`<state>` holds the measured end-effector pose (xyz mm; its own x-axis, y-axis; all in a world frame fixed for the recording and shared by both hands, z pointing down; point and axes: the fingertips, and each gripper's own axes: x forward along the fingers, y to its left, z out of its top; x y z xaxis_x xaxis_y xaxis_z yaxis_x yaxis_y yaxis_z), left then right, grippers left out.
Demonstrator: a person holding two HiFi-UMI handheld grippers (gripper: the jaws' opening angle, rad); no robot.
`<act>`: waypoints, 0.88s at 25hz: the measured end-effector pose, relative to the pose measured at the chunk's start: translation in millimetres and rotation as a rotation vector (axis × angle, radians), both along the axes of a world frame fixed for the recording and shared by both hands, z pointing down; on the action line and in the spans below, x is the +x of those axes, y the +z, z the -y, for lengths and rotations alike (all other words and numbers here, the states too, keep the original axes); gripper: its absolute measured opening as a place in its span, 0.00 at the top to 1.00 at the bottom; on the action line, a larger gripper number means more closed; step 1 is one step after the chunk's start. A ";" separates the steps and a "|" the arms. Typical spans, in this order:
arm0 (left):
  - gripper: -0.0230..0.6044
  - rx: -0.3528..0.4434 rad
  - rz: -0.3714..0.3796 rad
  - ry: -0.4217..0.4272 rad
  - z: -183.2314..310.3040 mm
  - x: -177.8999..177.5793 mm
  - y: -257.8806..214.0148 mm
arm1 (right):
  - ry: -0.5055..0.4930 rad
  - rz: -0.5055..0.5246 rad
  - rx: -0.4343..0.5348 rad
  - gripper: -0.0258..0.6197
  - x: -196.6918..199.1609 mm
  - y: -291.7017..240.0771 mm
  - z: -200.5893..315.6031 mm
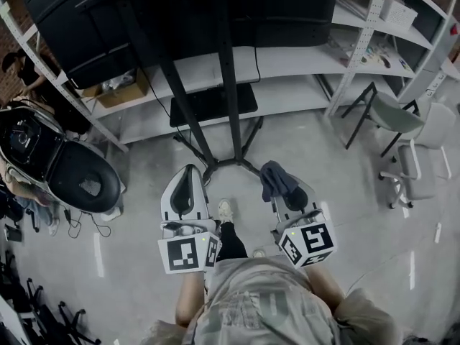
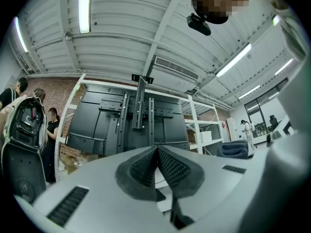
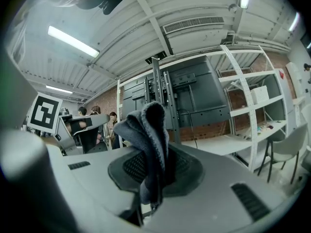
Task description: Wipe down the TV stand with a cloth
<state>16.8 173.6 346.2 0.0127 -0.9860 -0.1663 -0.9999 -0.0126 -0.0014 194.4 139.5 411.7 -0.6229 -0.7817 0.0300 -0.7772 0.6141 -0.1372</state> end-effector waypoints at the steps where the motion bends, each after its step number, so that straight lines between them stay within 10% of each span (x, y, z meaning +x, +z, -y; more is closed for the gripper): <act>1: 0.94 0.009 0.004 0.005 11.9 -4.1 -4.2 | 0.001 0.001 0.007 0.87 -5.1 -3.9 11.3; 22: 0.94 0.078 -0.001 0.151 294.6 -137.7 -81.1 | 0.112 0.017 0.302 0.87 -175.7 -132.7 284.3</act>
<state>-120.9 -121.0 265.0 0.1599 -0.9569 -0.2423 -0.9866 -0.1630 -0.0074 18.7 -144.8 279.0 -0.5310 -0.8173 -0.2236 -0.8414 0.5399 0.0245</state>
